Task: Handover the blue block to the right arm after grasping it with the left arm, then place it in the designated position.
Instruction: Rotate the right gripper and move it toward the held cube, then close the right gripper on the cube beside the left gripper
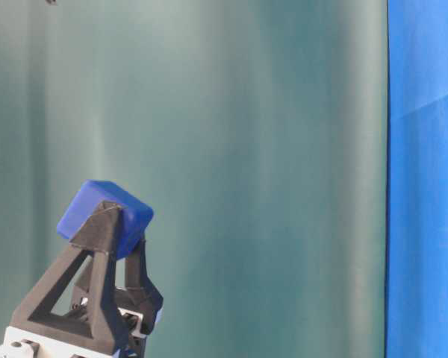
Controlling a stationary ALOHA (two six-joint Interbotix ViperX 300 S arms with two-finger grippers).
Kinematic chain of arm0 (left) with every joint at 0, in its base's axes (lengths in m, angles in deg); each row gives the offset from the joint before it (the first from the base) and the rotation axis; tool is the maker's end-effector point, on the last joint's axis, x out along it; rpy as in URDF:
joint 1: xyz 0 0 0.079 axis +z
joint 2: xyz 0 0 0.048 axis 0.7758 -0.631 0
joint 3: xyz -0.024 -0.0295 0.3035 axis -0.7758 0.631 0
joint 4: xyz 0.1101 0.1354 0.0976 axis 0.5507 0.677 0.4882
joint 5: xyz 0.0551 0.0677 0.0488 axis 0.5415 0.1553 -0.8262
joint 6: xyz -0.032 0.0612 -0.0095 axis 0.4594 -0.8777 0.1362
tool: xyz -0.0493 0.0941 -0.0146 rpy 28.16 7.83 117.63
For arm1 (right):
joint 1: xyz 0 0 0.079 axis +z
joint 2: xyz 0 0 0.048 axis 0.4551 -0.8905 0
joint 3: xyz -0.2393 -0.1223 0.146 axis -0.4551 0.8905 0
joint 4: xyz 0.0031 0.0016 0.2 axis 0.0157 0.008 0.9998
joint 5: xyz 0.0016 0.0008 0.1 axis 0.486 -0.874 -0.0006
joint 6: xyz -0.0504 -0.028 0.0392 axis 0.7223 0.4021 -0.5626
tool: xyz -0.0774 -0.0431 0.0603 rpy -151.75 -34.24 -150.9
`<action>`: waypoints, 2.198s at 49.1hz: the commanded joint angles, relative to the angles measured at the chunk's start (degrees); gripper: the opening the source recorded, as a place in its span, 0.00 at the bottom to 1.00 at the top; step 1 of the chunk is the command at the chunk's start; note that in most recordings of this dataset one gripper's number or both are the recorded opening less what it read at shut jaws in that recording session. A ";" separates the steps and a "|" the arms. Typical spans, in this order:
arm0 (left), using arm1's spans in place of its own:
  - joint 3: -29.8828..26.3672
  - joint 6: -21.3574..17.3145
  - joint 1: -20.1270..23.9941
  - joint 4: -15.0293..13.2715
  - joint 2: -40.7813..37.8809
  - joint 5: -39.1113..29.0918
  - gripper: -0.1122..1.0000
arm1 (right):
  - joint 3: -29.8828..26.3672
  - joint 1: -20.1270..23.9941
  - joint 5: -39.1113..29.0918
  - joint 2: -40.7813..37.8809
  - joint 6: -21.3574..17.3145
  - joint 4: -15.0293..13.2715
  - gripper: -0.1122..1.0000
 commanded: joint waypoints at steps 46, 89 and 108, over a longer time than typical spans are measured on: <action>-0.53 0.26 -0.09 0.00 1.14 0.44 0.54 | -24.52 -0.09 6.59 -30.32 0.18 -0.18 0.96; -0.53 0.35 -0.44 -0.09 1.14 0.44 0.54 | -28.12 -0.18 1.67 -32.08 -0.26 0.18 0.76; -0.53 0.70 -0.79 -0.09 1.23 0.53 0.54 | -29.79 -0.62 -3.60 -31.99 -0.53 1.32 0.52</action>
